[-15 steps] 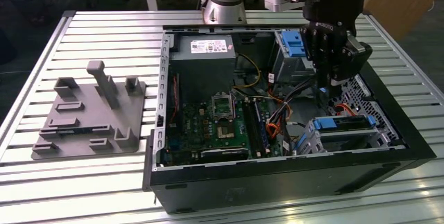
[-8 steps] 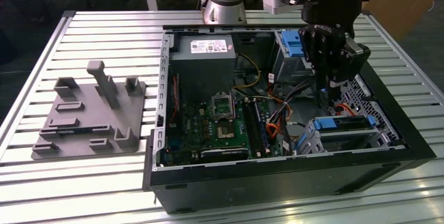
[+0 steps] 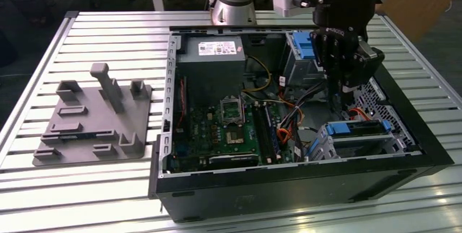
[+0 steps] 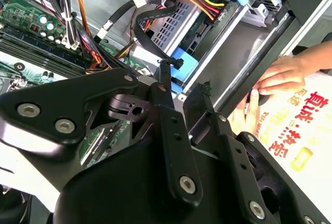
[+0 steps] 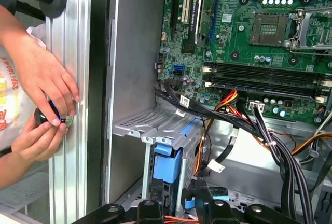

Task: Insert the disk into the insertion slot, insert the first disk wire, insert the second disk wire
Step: 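Insert the second disk wire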

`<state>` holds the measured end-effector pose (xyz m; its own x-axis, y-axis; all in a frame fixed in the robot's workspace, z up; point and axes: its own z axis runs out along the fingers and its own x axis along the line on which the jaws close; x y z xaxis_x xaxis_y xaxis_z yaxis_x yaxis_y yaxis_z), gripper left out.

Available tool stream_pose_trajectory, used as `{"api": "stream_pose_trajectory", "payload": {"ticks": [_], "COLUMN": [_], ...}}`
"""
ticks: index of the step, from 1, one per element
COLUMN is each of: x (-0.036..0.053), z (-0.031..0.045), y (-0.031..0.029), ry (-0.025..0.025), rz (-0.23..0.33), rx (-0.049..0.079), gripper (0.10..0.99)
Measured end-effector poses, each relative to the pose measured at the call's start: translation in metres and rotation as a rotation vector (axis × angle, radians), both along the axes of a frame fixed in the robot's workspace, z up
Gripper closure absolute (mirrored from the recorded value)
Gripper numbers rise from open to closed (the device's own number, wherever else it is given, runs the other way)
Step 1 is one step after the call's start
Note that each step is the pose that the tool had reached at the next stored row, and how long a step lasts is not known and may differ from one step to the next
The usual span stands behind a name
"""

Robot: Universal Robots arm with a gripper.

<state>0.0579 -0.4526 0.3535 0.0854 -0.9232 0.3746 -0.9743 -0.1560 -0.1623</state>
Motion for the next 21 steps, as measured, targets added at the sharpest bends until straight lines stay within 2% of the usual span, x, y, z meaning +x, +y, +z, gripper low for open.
{"api": "stream_pose_trajectory", "payload": {"ticks": [6,17,18,21], "x": [0.0043,0.0044,0.0044,0.0044], "z": [-0.0016,-0.0035,-0.0036,-0.0046], "y": [-0.0007,-0.0008,-0.0008,-0.0008], "ry": [0.0013,0.0013,0.0013,0.0013], "rz": [0.000,-0.028,-0.028,-0.029], "rx": [0.003,0.003,0.003,0.003], "gripper": [0.710,0.722,0.796,0.796]}}
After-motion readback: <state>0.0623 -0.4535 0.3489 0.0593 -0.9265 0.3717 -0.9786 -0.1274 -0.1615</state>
